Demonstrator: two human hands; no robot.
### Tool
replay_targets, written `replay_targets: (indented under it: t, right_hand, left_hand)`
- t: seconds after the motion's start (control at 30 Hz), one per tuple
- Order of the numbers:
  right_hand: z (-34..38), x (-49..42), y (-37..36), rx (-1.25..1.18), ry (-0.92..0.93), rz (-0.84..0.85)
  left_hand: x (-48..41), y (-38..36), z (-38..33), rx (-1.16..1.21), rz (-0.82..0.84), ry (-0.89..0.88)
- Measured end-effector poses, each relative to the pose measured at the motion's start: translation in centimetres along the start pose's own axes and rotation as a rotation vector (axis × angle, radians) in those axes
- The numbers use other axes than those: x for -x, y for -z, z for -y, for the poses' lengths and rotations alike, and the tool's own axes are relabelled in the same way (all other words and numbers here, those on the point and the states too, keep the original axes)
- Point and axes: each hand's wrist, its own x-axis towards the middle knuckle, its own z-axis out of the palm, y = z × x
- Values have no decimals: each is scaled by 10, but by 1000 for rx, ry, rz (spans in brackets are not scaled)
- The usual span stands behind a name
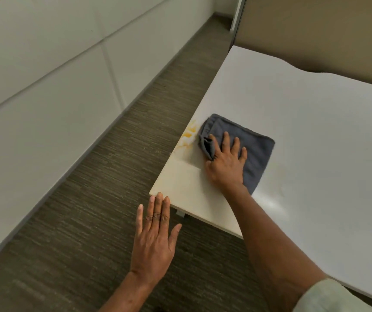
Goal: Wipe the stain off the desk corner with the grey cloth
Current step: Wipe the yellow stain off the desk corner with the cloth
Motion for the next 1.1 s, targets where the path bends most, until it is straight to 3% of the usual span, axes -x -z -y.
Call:
replay_targets:
  t: [0.17, 0.33, 0.43, 0.6, 0.83, 1.1]
  right_hand:
    - [2, 32, -11, 14, 167, -30]
    - [-9, 14, -4, 9, -2, -31]
    - [8, -18, -1, 13, -7, -5]
    - [36, -36, -8, 31, 122, 32]
    - [33, 32, -22, -26, 384, 30]
    - [5, -6, -6, 40, 122, -3]
  left_hand:
    - [1, -3, 3, 28, -12, -11]
    - [1, -7, 3, 61, -27, -17]
    - [1, -8, 1, 70, -23, -6]
    - [2, -10, 1, 71, 0, 4]
    - [-1, -6, 1, 68, -9, 10]
    - [0, -11, 6, 60, -39, -33]
